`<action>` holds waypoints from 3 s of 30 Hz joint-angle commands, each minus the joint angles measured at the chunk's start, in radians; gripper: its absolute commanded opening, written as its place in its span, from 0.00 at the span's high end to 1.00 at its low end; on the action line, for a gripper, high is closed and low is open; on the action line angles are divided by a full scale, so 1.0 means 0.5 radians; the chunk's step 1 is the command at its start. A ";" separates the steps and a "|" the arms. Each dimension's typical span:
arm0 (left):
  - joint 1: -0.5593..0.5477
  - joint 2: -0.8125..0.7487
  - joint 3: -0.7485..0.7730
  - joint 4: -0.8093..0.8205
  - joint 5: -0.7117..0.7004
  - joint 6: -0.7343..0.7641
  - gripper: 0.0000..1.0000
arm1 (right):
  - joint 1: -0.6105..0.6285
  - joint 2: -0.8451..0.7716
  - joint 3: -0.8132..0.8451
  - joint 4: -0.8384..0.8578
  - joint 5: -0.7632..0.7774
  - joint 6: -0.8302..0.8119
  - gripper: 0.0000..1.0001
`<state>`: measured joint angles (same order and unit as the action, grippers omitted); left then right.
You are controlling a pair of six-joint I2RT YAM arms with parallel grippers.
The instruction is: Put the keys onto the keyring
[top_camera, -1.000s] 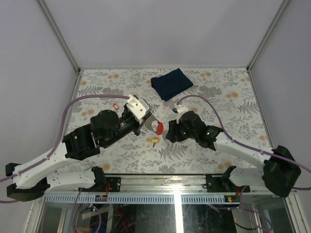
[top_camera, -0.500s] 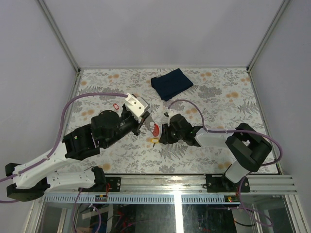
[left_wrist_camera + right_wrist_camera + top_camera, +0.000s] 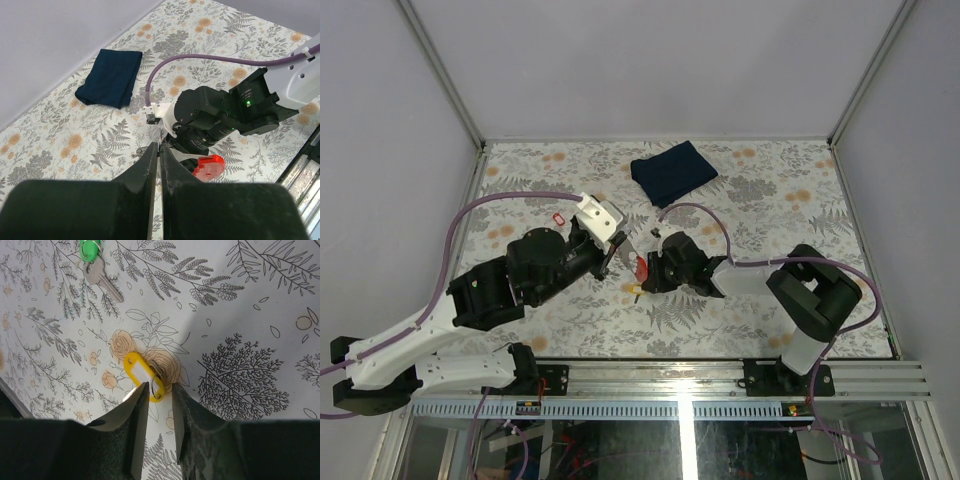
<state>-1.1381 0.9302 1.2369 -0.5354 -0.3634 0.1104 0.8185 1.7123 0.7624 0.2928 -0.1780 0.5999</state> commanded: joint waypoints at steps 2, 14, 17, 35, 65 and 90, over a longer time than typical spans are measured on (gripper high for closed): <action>0.000 -0.040 -0.015 0.080 -0.031 -0.008 1.00 | 0.012 0.060 0.073 0.079 -0.024 -0.001 0.75; -0.004 -0.083 -0.082 0.117 -0.009 0.022 1.00 | 0.013 -0.176 0.042 0.025 -0.025 -0.181 0.98; -0.002 -0.095 -0.114 0.146 0.007 0.038 1.00 | 0.014 -0.324 0.073 -0.115 0.017 -0.342 0.98; -0.001 -0.138 -0.173 0.221 -0.027 0.074 1.00 | 0.008 -0.659 0.260 -1.024 -0.214 -1.180 0.96; -0.003 -0.060 -0.115 0.158 -0.002 0.016 1.00 | 0.008 -0.531 -0.167 -0.456 -0.059 -0.820 0.64; 0.000 -0.136 -0.060 0.112 -0.096 -0.068 1.00 | 0.111 -0.341 0.163 -0.827 0.039 -0.981 0.58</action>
<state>-1.1381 0.9012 1.1549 -0.5175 -0.3786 0.1127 0.8394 1.5120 0.7734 -0.0570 -0.2207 0.1577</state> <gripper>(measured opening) 0.008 0.425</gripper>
